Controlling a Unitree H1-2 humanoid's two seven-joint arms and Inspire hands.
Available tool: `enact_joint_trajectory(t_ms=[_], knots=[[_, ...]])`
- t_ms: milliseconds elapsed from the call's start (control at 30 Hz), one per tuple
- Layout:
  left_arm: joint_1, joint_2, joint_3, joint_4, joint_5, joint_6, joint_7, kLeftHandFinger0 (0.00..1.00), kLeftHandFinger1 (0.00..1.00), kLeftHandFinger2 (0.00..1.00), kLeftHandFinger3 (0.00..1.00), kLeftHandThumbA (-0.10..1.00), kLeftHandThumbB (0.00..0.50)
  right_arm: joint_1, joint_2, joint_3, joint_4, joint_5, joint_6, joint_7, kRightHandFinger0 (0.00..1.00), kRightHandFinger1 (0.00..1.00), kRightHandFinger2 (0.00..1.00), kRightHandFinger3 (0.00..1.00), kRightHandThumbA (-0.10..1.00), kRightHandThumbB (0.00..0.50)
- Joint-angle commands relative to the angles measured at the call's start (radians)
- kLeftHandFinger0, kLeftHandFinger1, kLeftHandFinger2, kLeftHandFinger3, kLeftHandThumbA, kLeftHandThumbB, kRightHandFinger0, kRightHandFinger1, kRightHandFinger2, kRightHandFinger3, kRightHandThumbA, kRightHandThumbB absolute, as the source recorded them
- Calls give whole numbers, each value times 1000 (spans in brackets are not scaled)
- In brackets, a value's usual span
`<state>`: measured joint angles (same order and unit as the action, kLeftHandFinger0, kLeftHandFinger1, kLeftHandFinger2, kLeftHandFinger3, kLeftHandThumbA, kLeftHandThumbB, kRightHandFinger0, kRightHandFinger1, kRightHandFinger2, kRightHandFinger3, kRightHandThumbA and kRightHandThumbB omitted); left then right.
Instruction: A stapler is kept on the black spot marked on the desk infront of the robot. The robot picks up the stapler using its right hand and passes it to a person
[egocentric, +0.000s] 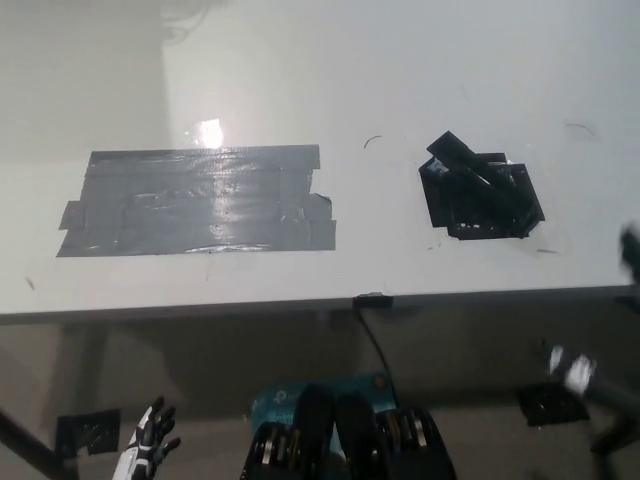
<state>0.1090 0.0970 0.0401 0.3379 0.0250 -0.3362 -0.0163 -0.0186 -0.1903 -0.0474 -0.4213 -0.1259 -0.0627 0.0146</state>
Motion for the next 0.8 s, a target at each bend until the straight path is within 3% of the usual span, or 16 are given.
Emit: enact_joint_trajectory(t_ms=[0, 100, 167, 233, 333, 367, 767], knots=[[-5, 6, 7, -2, 7, -59, 16, 929, 994, 987, 1000, 1000, 484, -216, -65, -6, -17, -58, 301, 62, 1000, 1000, 1000, 1000, 830, 250], [-7, 4, 8, -5, 9, -51, 19, 920, 988, 985, 1000, 1000, 493, -354, -82, 21, 117, -91, 346, 65, 1000, 1000, 1000, 1000, 838, 214], [-9, 6, 9, -4, 5, -48, 14, 920, 988, 987, 1000, 1000, 484, -402, -85, 32, 187, -104, 337, 55, 1000, 1000, 1000, 1000, 853, 211], [-12, 7, 9, -5, 5, -46, 13, 913, 973, 980, 1000, 1000, 490, -482, -101, 60, 283, -152, 367, 56, 1000, 1000, 1000, 1000, 964, 224], [-15, 10, 9, -7, 10, -45, 13, 907, 971, 976, 1000, 1000, 489, -551, -104, 83, 377, -165, 390, 52, 1000, 1000, 1000, 1000, 974, 212], [-18, 10, 10, -4, 11, -47, 14, 891, 963, 971, 995, 1000, 497, -587, -104, 96, 432, -172, 395, 50, 1000, 1000, 1000, 1000, 985, 240], [-24, 10, 11, 0, 3, -56, 2, 882, 948, 953, 978, 1000, 487, -829, -103, 240, 821, -244, 447, 68, 1000, 1000, 1000, 1000, 995, 265]])
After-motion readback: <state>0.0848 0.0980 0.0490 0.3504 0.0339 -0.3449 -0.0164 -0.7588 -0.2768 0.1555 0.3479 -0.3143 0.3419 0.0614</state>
